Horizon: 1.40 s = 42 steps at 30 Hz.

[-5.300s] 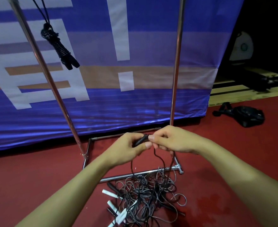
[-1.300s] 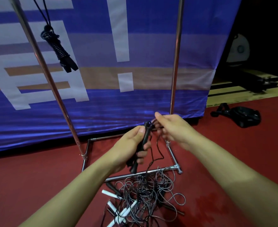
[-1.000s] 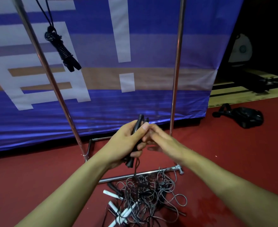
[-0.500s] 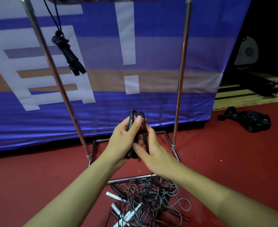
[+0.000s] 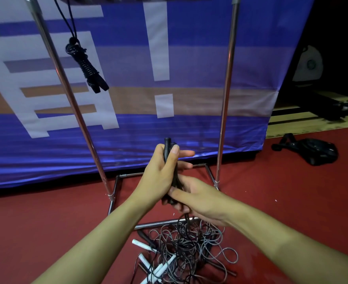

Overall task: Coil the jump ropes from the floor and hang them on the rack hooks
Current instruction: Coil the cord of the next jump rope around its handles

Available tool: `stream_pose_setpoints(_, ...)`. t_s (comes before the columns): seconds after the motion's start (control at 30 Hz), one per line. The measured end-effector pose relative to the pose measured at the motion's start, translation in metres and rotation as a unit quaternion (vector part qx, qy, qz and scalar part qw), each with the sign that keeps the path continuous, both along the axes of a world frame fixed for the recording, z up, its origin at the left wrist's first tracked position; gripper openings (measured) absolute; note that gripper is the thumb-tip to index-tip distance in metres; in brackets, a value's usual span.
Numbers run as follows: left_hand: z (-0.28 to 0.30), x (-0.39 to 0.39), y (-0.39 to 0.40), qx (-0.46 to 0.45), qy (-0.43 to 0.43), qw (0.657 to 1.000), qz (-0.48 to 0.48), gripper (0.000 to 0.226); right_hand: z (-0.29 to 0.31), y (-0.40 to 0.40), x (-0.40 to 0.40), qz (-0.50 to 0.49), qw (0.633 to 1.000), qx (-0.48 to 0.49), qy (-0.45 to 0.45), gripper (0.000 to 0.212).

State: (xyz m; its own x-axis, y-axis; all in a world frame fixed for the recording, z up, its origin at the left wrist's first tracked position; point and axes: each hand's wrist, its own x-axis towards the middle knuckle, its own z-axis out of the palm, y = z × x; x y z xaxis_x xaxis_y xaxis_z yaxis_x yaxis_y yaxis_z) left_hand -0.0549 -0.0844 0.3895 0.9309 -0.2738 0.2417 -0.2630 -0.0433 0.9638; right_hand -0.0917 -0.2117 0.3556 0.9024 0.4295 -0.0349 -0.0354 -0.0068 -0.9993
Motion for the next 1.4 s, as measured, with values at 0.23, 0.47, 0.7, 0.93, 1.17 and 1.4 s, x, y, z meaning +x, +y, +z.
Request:
stream_pose_setpoints(0.23,0.002,0.000,0.004,-0.040,0.047,0.997,-0.052,0.044,0.008,-0.004,-0.001,0.019,1.000,-0.017,0.011,0.008)
stream_pose_setpoints(0.47,-0.010,-0.003,0.015,-0.052,0.195,0.961,-0.188,0.042,0.017,-0.014,0.000,0.038,0.999,-0.012,0.019,0.010)
stream_pose_setpoints(0.7,0.003,0.004,0.016,-0.108,0.117,0.987,-0.035,0.046,0.025,-0.014,-0.004,0.034,0.997,-0.005,0.066,0.020)
stream_pose_setpoints(0.93,-0.007,0.036,0.027,-0.301,0.194,0.932,0.050,0.030,0.023,-0.011,-0.011,0.066,0.963,-0.262,0.011,0.026)
stream_pose_setpoints(1.17,-0.002,0.038,0.032,-0.381,0.267,0.885,0.021,0.031,0.031,-0.002,-0.017,0.129,0.841,-0.514,-0.111,0.041)
stream_pose_setpoints(1.4,-0.024,0.038,0.033,-0.027,0.066,0.993,0.094,0.025,0.046,-0.003,-0.029,0.071,0.797,-0.552,-0.234,0.028)
